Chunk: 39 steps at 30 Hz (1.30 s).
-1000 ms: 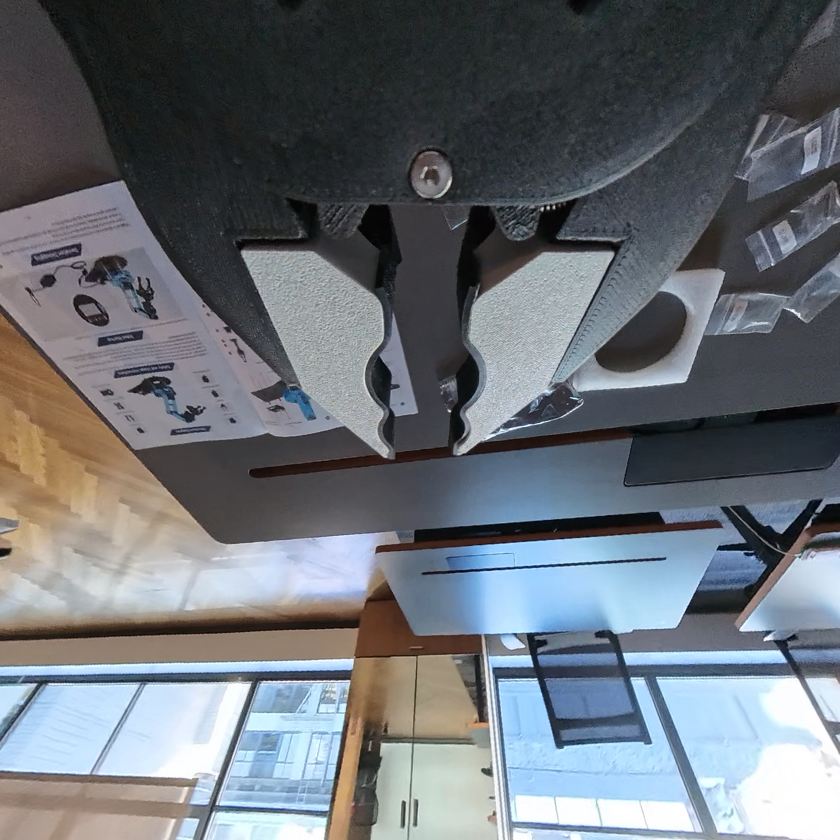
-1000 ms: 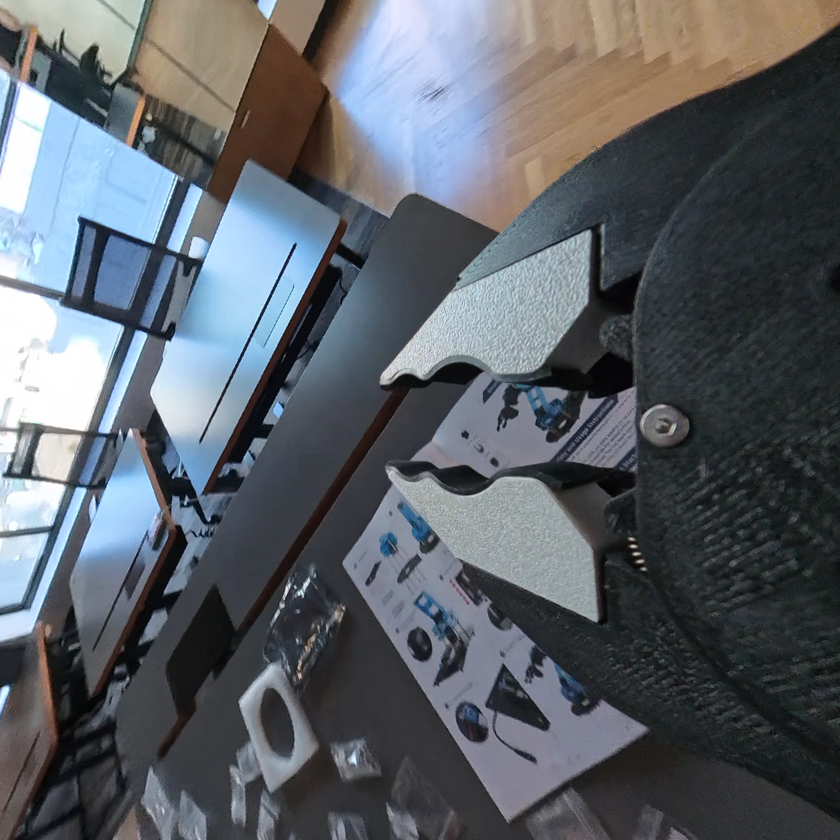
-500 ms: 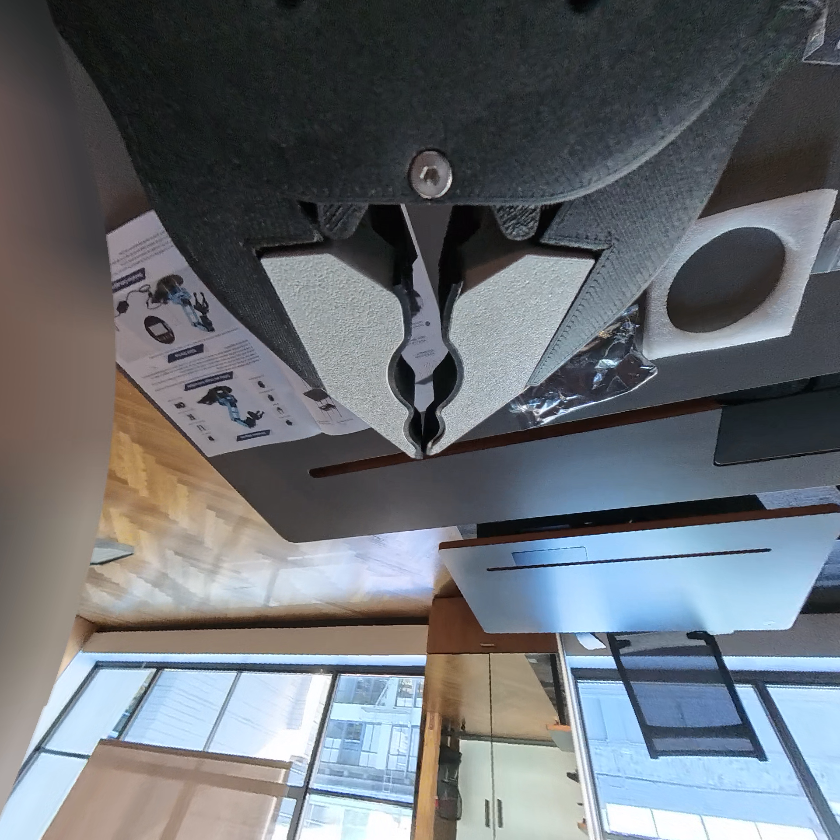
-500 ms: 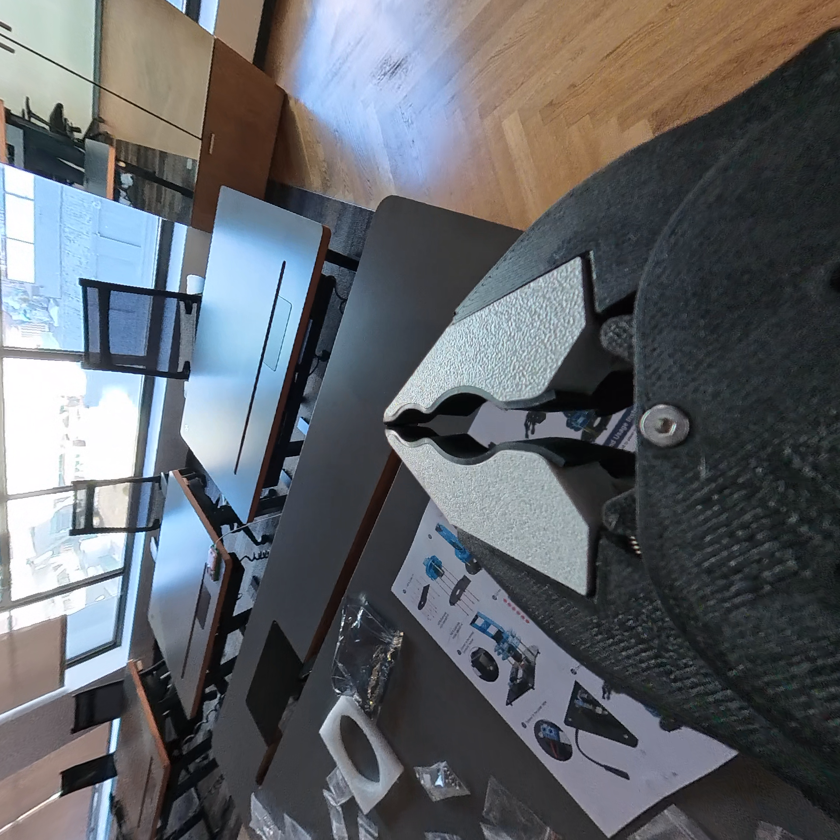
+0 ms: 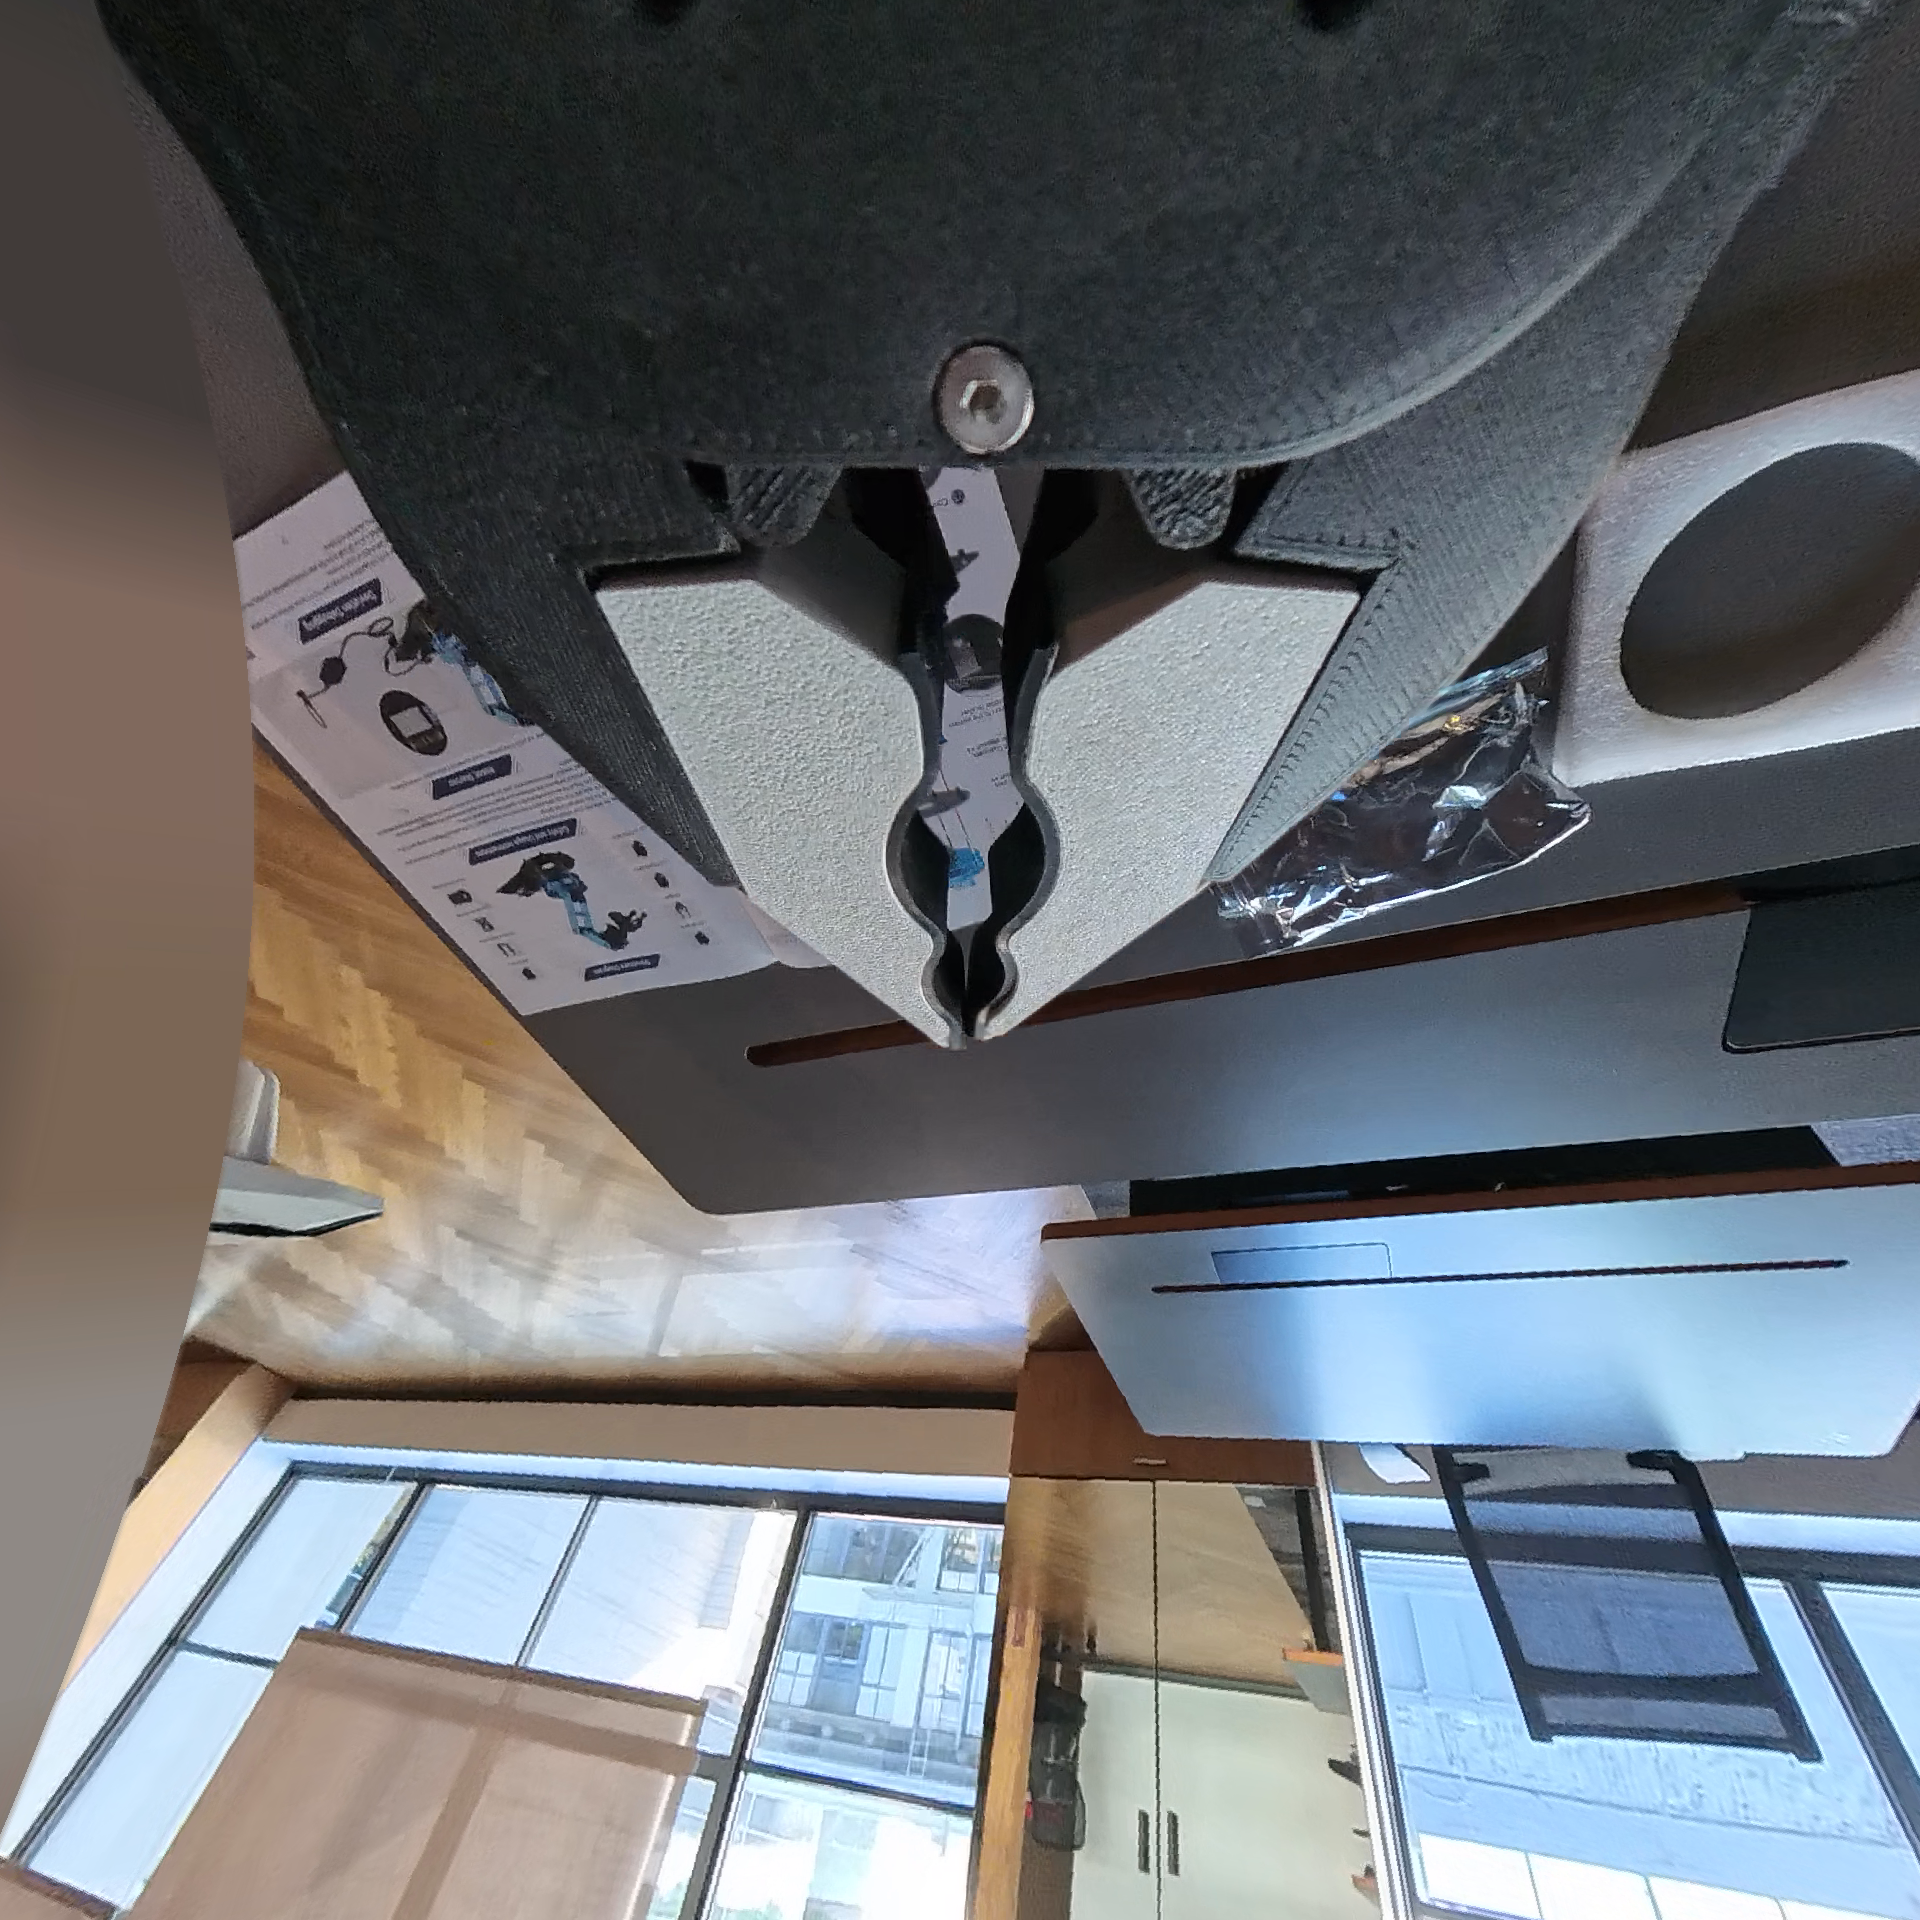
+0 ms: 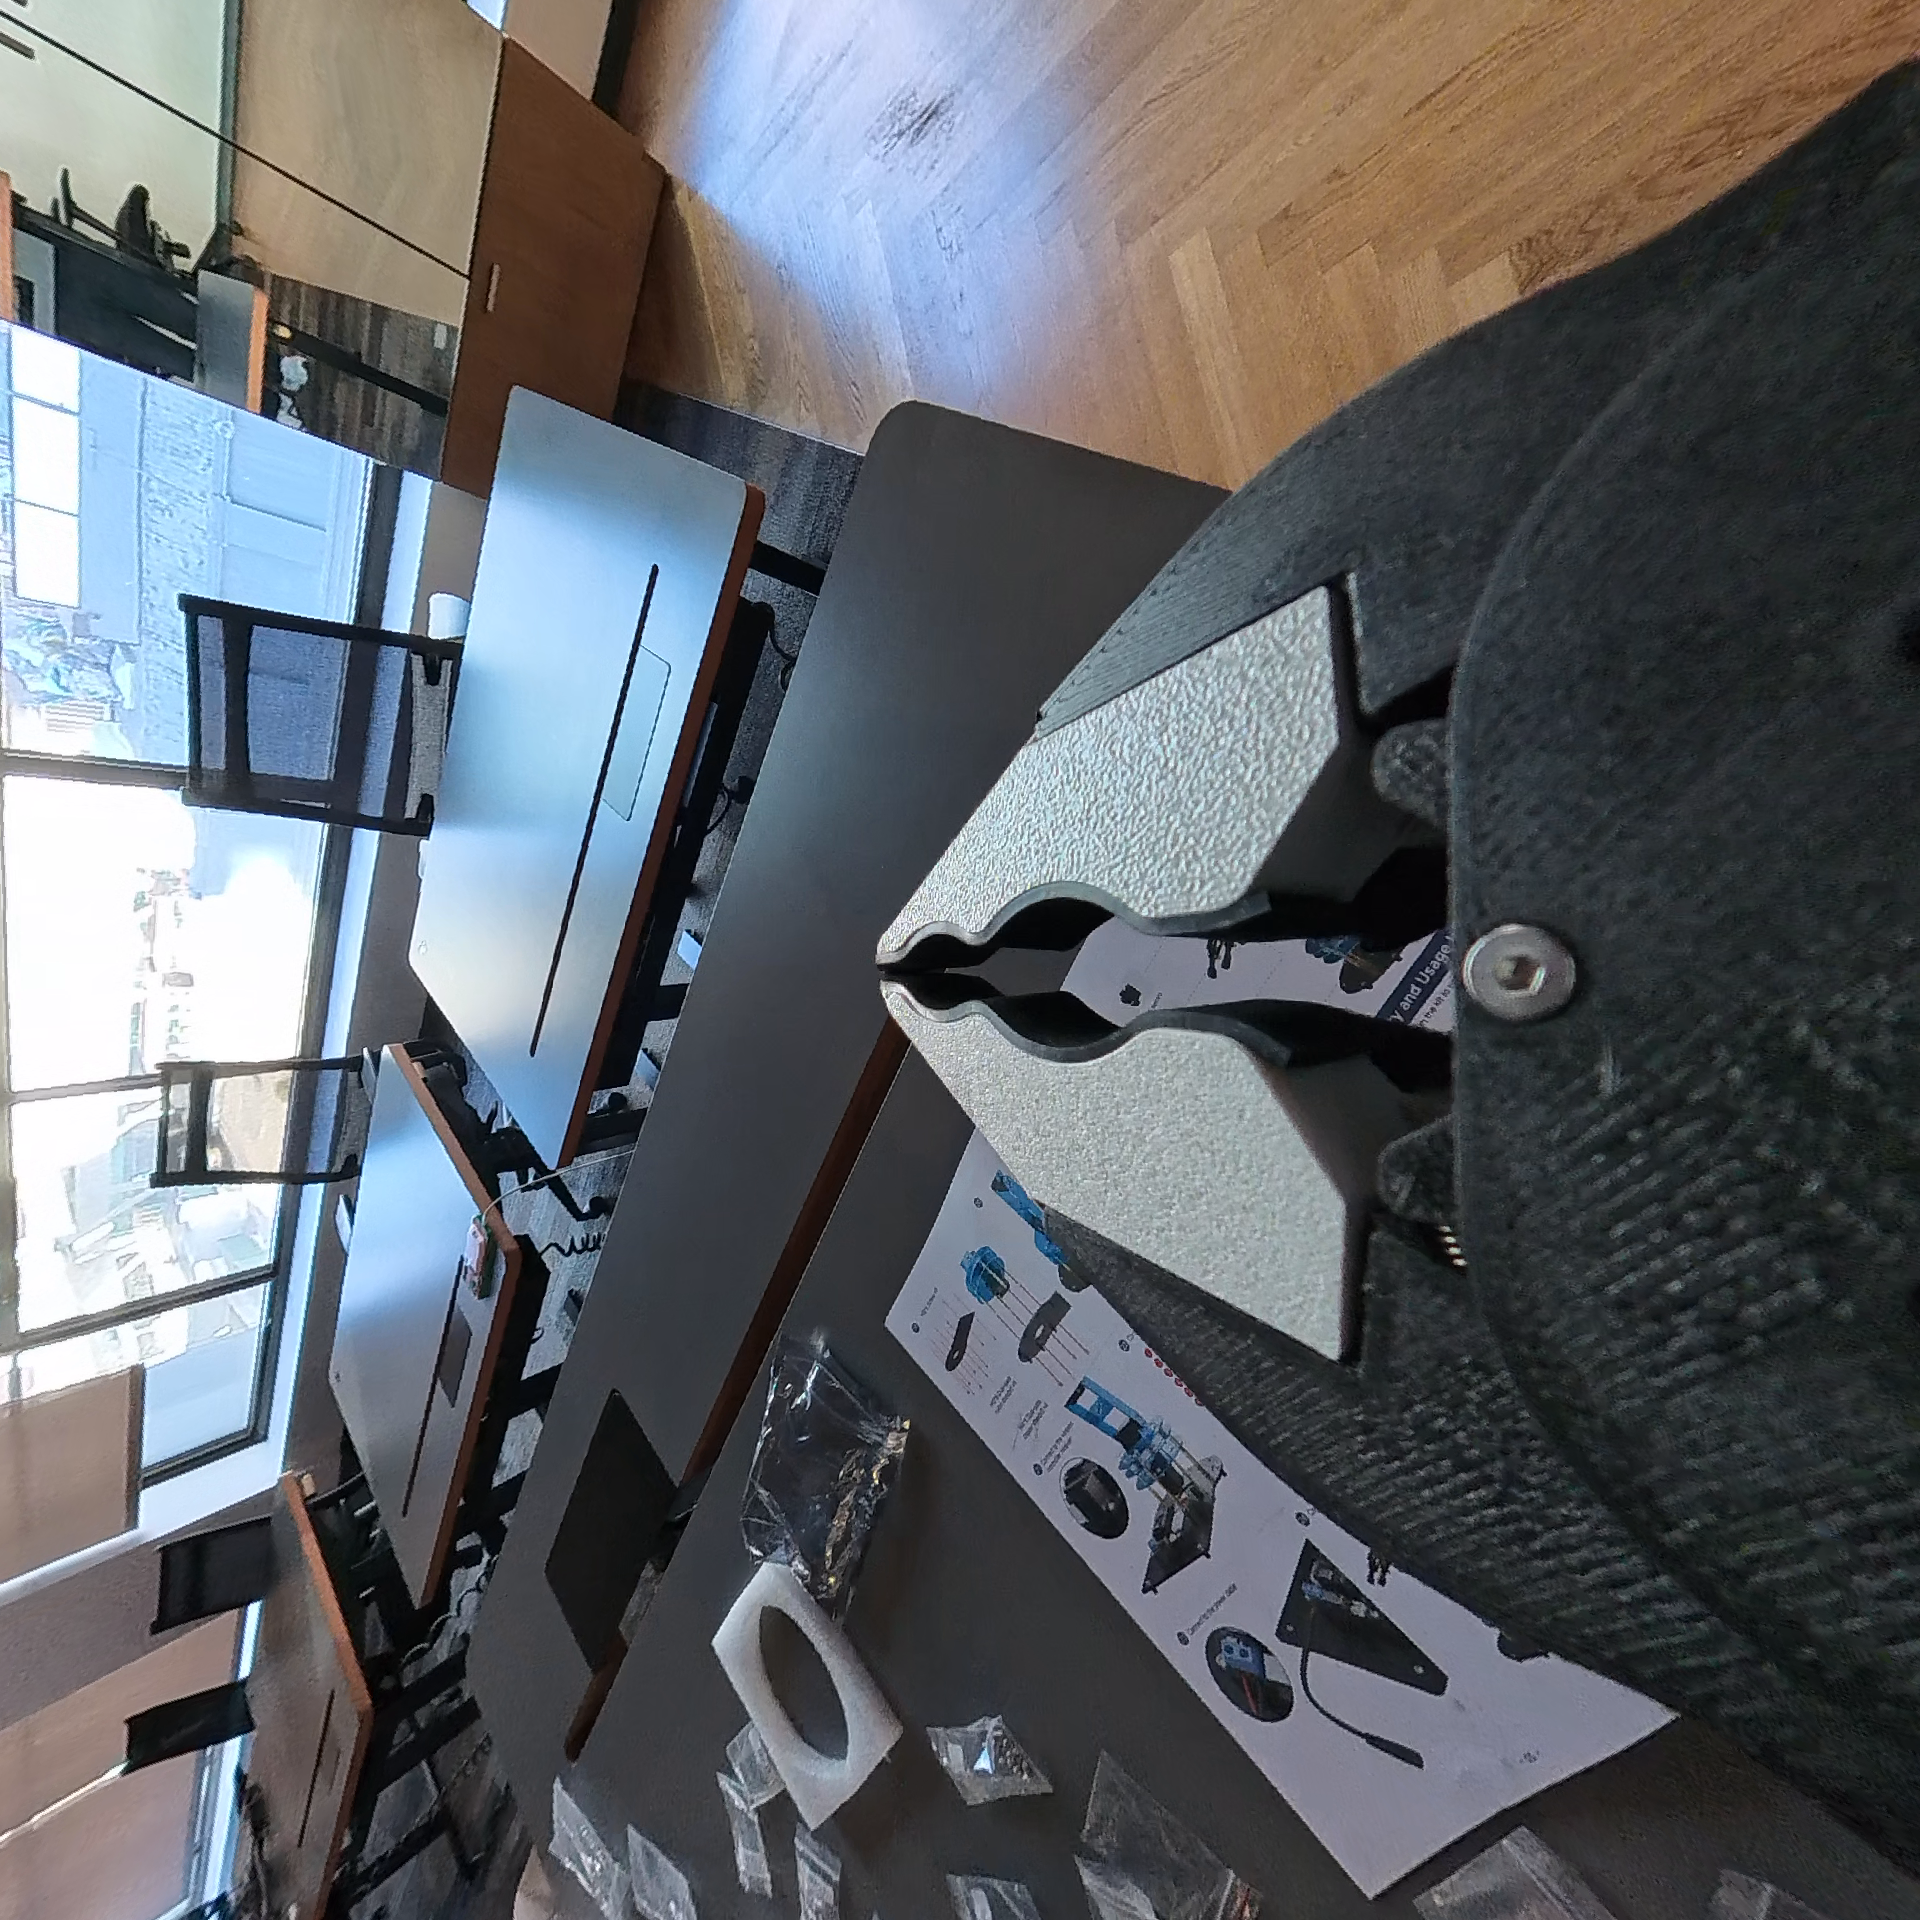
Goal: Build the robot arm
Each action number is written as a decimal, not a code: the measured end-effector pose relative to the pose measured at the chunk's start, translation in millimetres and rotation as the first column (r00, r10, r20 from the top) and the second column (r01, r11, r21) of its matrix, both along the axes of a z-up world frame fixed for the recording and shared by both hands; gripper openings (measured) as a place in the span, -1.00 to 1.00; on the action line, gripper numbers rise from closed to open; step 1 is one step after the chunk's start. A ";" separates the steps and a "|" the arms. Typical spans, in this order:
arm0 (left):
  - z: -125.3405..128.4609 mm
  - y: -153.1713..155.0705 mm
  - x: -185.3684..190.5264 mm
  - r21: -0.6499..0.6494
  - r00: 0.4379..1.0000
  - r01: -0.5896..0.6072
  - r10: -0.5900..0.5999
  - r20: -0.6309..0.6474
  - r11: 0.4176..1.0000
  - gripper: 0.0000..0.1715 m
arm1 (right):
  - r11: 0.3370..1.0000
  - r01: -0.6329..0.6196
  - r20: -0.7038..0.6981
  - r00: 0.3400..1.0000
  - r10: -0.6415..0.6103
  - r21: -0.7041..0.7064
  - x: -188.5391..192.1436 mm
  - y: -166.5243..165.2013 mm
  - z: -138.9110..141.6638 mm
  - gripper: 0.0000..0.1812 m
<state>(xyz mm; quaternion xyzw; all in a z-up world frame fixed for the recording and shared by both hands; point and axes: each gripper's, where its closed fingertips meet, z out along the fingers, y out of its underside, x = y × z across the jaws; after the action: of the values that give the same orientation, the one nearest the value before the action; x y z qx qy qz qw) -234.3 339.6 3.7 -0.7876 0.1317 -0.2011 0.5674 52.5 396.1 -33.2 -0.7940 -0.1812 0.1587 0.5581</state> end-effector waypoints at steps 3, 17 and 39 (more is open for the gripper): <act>5.5 -1.2 2.2 0.026 1.000 0.006 -0.006 0.015 1.000 -1.00 | 1.000 -0.003 -0.001 1.000 0.003 0.008 -0.1 -1.1 2.5 -1.00; 22.1 -2.6 -2.6 0.111 0.997 -0.040 0.033 0.066 0.993 -1.00 | 1.000 -0.009 -0.002 1.000 0.009 0.008 -1.5 -2.8 3.5 -1.00; 28.8 -8.5 3.8 0.125 0.996 -0.008 -0.004 0.094 0.992 -1.00 | 0.999 -0.027 -0.027 0.999 0.028 0.032 -7.3 -5.7 10.6 -1.00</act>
<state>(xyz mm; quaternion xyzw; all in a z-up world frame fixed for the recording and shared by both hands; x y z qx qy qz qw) -230.5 331.1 32.5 -0.7403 0.1165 -0.2286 0.6214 45.2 390.4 -22.6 -0.7802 -0.1870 0.1744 0.5709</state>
